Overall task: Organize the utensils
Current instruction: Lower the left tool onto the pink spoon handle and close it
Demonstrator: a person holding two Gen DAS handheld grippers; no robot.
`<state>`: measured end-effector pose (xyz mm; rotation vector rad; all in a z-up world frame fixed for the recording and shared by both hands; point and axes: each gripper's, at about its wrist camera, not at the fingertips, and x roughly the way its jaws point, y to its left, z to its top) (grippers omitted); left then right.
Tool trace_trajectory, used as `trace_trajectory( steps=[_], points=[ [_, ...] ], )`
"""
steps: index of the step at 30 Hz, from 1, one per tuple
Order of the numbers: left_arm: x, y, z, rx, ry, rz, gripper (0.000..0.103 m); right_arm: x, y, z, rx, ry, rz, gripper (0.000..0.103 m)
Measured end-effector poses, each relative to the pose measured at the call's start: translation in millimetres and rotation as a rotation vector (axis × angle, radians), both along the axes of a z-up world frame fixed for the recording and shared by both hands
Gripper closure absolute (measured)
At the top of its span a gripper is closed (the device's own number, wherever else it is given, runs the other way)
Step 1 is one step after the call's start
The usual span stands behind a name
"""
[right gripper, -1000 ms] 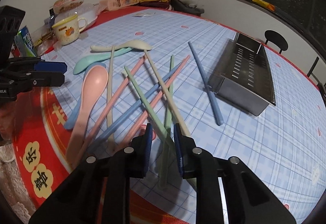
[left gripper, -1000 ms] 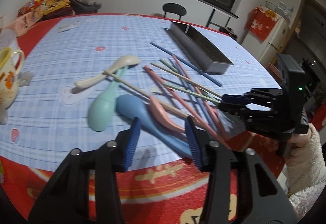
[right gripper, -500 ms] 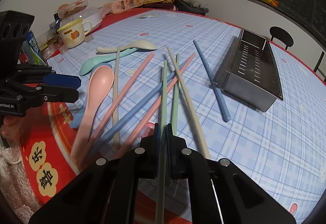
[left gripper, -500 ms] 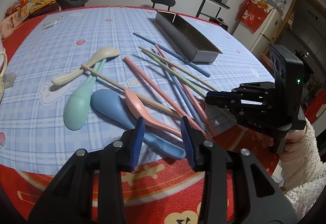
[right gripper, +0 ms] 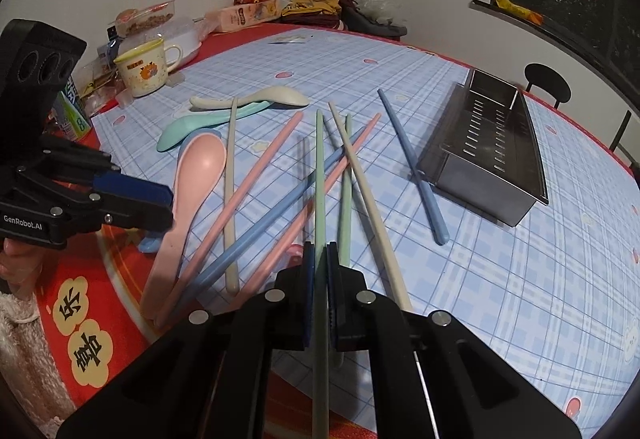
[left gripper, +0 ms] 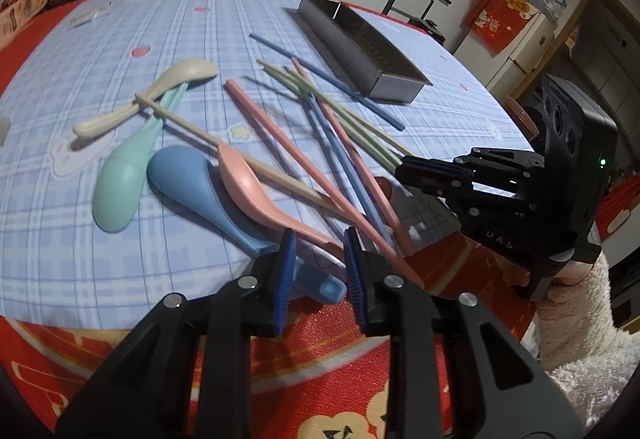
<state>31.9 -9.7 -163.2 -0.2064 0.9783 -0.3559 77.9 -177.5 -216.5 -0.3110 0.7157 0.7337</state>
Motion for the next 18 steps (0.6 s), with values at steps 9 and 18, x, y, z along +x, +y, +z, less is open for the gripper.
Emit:
trace_trajectory(
  steps=[9,18],
  points=[
    [10,-1,-4,-0.001,0.034,0.033,0.066,1,-1,0,0.010,0.009,-0.004,0.097],
    [15,-22,-6,0.104,0.039,0.014,0.068,3,-3,0,0.019,0.009,-0.014,0.097]
  ],
)
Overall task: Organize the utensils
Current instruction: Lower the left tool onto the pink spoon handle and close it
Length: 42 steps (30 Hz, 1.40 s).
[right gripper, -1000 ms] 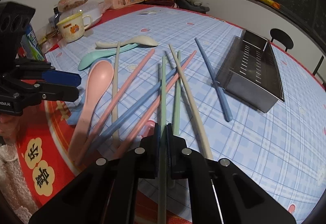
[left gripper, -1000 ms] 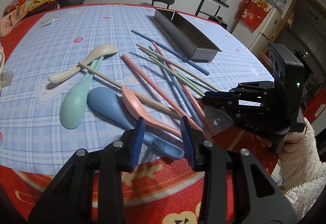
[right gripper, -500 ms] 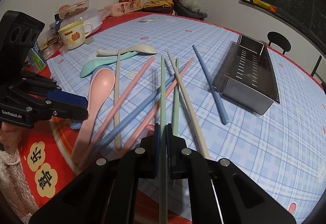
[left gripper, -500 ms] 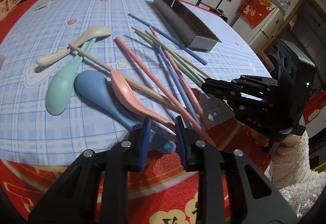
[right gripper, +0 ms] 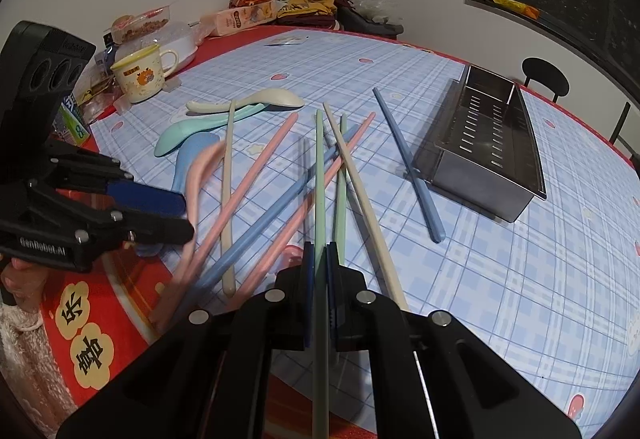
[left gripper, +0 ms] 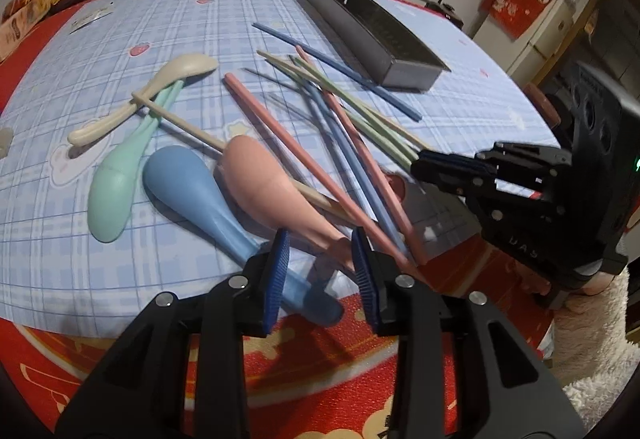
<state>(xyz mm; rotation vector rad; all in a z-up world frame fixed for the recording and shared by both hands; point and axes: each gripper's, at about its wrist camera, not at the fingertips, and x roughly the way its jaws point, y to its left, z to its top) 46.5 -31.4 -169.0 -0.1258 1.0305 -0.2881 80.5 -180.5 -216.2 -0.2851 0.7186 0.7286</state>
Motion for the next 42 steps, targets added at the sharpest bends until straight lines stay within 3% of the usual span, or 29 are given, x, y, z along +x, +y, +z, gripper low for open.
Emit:
trace_trajectory(
  steps=[17,20,27,29,34,38,42],
  points=[
    [11,3,-4,-0.001,-0.029,0.045,0.067,2,-2,0,0.009,0.002,-0.007,0.097],
    [10,2,-5,-0.023,-0.030,0.027,0.075,2,-2,0,0.009,0.003,-0.007,0.097],
    [12,-7,-6,0.012,-0.067,0.009,0.075,3,-2,0,0.007,0.005,-0.011,0.097],
    [11,-9,-6,0.024,-0.079,0.002,0.083,3,-3,-1,0.010,0.006,-0.014,0.097],
    [5,-10,-6,-0.003,-0.103,-0.017,0.092,4,-4,-1,0.017,0.014,-0.016,0.097],
    [0,-1,-8,-0.057,-0.113,0.003,0.092,5,-6,0,0.027,0.019,-0.019,0.097],
    [-8,13,-1,-0.131,-0.182,0.041,0.092,7,-11,1,0.059,0.028,-0.027,0.097]
  ],
)
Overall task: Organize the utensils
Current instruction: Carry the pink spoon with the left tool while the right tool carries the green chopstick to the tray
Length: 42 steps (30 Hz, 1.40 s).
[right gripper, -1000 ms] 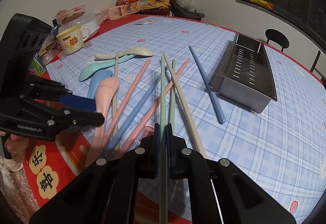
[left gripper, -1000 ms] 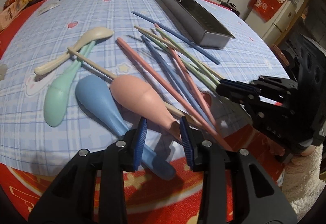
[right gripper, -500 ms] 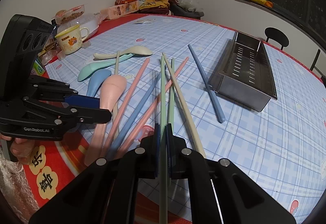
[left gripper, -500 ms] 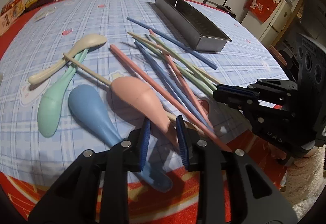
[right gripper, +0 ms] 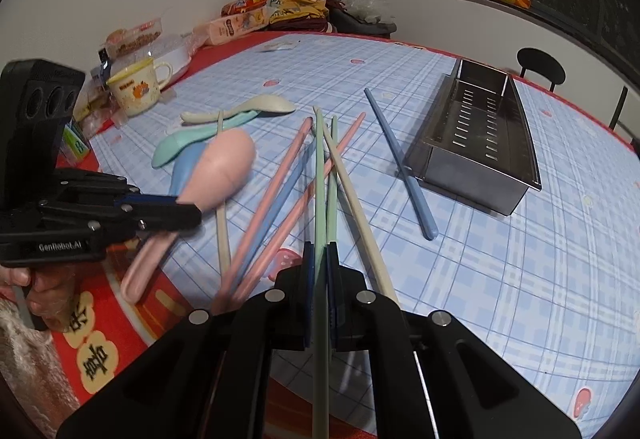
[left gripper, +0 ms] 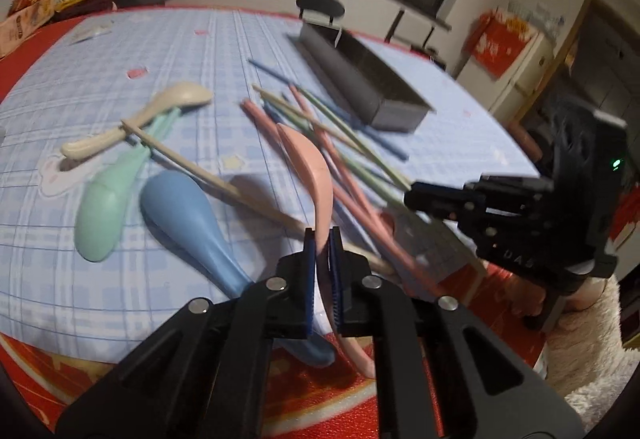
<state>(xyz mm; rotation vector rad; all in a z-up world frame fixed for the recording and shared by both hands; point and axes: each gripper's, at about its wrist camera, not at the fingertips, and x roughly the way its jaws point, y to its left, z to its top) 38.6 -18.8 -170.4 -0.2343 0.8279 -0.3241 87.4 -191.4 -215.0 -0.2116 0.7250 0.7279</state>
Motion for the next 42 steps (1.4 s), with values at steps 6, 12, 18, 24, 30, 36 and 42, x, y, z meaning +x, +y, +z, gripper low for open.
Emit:
trace_trajectory(
  steps=[6,12,18,24,30,36,42],
  points=[
    [-4,7,3,-0.053,-0.031,0.023,0.092,2,-9,2,0.051,0.016,-0.013,0.097],
    [-6,11,5,-0.067,-0.039,0.028,0.092,8,-29,6,0.160,0.041,-0.053,0.097],
    [0,20,15,-0.085,-0.038,0.039,0.092,20,-43,9,0.235,0.091,-0.106,0.097],
    [16,26,39,-0.075,-0.078,0.053,0.092,38,-56,18,0.293,0.118,-0.161,0.097],
    [45,27,56,-0.094,-0.093,0.066,0.092,62,-64,37,0.317,0.079,-0.206,0.097],
    [90,6,78,-0.099,-0.130,0.028,0.092,117,-65,55,0.330,0.033,-0.321,0.097],
    [154,-27,97,-0.103,-0.141,-0.019,0.092,172,-71,49,0.408,0.061,-0.447,0.097]
  ],
)
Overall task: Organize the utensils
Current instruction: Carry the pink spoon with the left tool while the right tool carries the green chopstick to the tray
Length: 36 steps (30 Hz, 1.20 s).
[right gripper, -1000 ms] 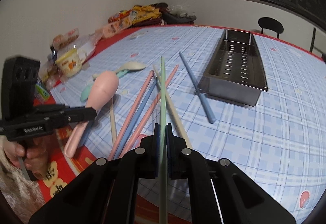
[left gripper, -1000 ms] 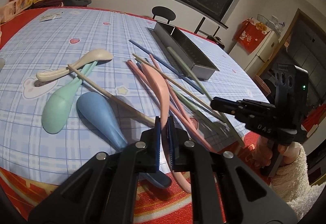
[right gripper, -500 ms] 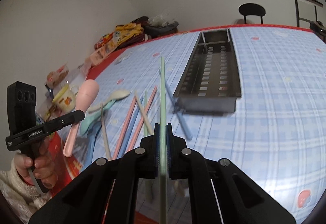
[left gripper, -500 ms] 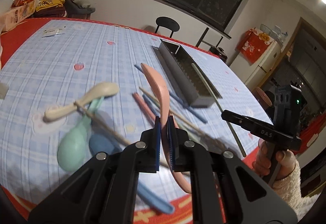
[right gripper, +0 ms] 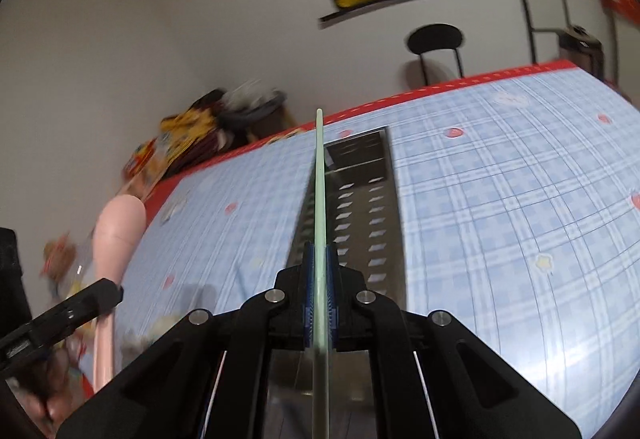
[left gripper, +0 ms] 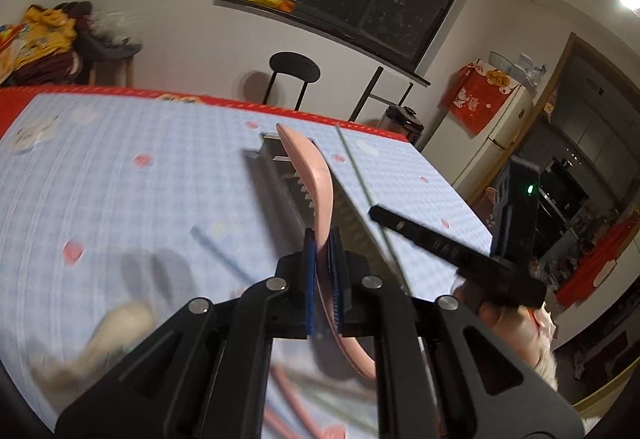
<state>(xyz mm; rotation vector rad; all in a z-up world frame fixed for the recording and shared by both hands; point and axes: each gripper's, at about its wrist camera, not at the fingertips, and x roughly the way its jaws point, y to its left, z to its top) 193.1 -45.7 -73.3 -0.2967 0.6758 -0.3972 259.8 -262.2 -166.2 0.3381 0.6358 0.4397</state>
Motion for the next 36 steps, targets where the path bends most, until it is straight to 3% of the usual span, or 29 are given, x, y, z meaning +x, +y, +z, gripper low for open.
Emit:
trace_trajectory(
  steps=[9,15,29,36],
  points=[
    [99,-45,-20,0.077,0.051,-0.011,0.092,14,-8,-14,0.015,0.018,-0.011,0.097],
    [134,-62,-42,0.130,0.094,0.004,0.092,18,-8,-20,0.009,0.033,-0.013,0.097],
    [152,-75,-62,0.201,0.126,0.028,0.092,24,-14,-26,0.045,0.020,-0.051,0.097],
    [151,-81,-65,0.223,0.132,0.030,0.092,28,-9,-30,0.013,0.040,-0.047,0.096]
  ],
)
